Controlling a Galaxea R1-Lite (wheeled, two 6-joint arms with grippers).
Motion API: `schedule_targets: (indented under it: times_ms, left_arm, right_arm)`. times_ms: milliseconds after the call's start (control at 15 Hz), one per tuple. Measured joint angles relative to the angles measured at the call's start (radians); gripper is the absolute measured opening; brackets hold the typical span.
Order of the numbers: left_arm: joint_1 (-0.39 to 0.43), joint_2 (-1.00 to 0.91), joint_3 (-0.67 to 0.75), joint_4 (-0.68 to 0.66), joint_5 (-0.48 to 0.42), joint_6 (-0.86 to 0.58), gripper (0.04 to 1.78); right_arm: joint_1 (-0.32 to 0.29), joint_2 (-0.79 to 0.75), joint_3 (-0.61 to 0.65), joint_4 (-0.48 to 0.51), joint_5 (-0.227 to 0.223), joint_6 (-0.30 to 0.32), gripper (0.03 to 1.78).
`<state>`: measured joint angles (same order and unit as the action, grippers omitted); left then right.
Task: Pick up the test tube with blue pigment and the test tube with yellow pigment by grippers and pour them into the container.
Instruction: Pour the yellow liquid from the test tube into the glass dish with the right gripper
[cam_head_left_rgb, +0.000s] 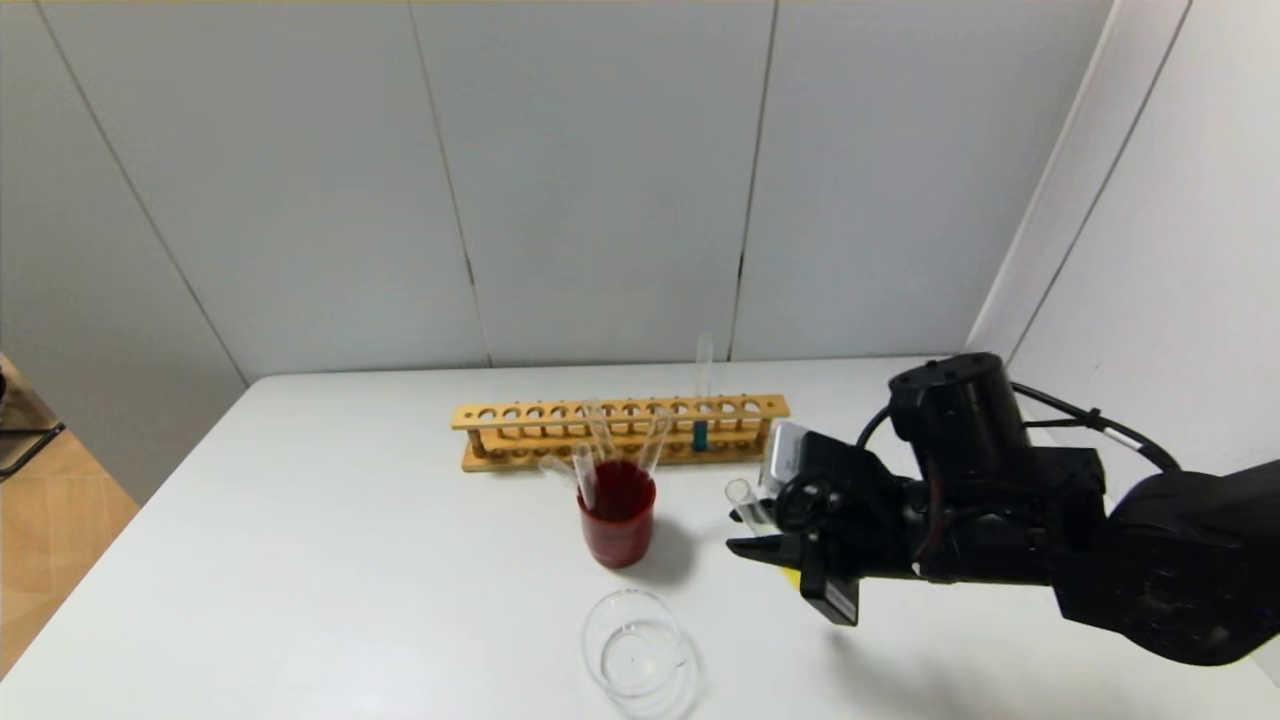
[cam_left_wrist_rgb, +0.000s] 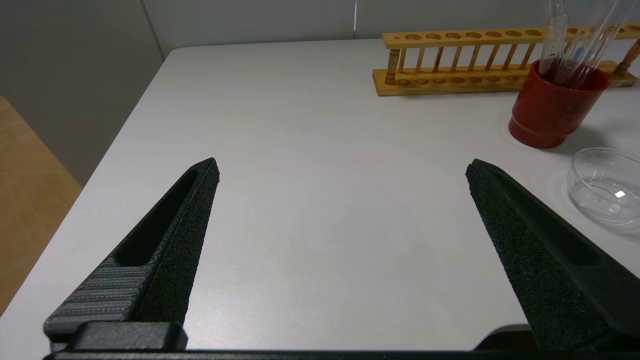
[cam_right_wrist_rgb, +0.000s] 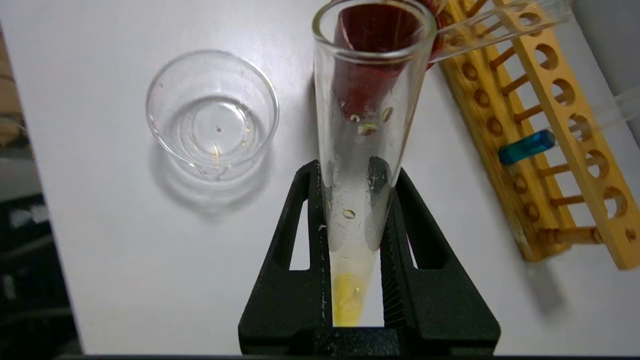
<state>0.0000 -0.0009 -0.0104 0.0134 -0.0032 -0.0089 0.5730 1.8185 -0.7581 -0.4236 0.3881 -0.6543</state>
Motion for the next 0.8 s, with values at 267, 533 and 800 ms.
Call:
schedule_targets:
  times_ms: [267, 533, 800]
  left_arm:
    - [0.0, 0.0, 0.0, 0.0, 0.0, 0.0, 1.75]
    - [0.0, 0.0, 0.0, 0.0, 0.0, 0.0, 1.75]
    - [0.0, 0.0, 0.0, 0.0, 0.0, 0.0, 1.75]
  right_arm:
    - [0.001, 0.084, -0.022, -0.009, -0.081, -0.169, 0.36]
    - [0.024, 0.121, -0.061, 0.014, -0.178, -0.315, 0.36]
    - [0.092, 0.148, -0.104, 0.032, -0.23, -0.317, 0.36]
